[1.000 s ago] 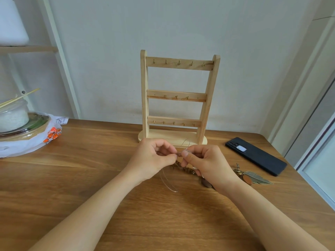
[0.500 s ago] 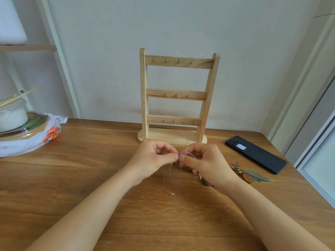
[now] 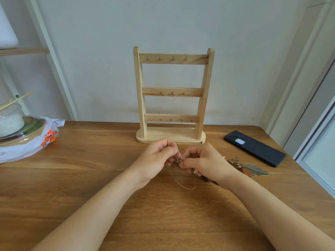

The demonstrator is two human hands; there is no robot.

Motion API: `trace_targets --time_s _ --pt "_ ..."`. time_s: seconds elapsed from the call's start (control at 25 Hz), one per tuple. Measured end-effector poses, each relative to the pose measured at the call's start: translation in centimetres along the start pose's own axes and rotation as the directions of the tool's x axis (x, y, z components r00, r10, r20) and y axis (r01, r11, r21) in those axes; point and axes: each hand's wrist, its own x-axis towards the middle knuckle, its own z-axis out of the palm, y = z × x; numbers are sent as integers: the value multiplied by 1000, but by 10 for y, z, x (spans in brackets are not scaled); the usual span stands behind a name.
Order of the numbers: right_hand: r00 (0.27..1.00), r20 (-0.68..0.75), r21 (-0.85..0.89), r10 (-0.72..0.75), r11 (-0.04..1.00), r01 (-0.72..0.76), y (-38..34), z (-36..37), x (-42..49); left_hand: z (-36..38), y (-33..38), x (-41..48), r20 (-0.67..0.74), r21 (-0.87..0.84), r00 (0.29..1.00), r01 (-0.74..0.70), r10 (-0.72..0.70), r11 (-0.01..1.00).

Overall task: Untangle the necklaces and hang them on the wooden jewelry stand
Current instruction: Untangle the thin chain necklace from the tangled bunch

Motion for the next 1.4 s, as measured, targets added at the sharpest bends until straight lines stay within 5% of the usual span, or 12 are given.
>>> trace_targets --time_s 0.28,0.56,0.68,0.84,1.0,1.2,1.32,1.4 --pt "996 -60 105 -71 992 77 3 -3 1 -7 -2 1 9 116 999 37 -38 993" --pt "978 -110 -227 -176 963 147 6 -1 4 -8 2 1 -101 173 995 17 1 985" --pt "969 -144 -266 -202 951 159 5 -4 3 -15 3 2 55 15 993 103 -104 995" --pt "966 -161 -261 -204 953 158 12 -8 7 -26 -4 3 185 -304 980 126 -72 944" --pt "975 -204 -22 -92 996 90 19 -17 14 -37 -3 6 29 -710 994 94 -105 698" --pt "957 -287 83 38 996 -15 22 -31 20 -59 10 2 -166 -930 982 -126 -89 346" --pt "951 -296 200 89 979 -30 20 -36 20 -71 6 7 -234 -894 954 -137 -186 427" --pt "956 -275 246 104 969 -34 18 -36 18 -72 0 12 -289 -816 927 -108 -239 568"
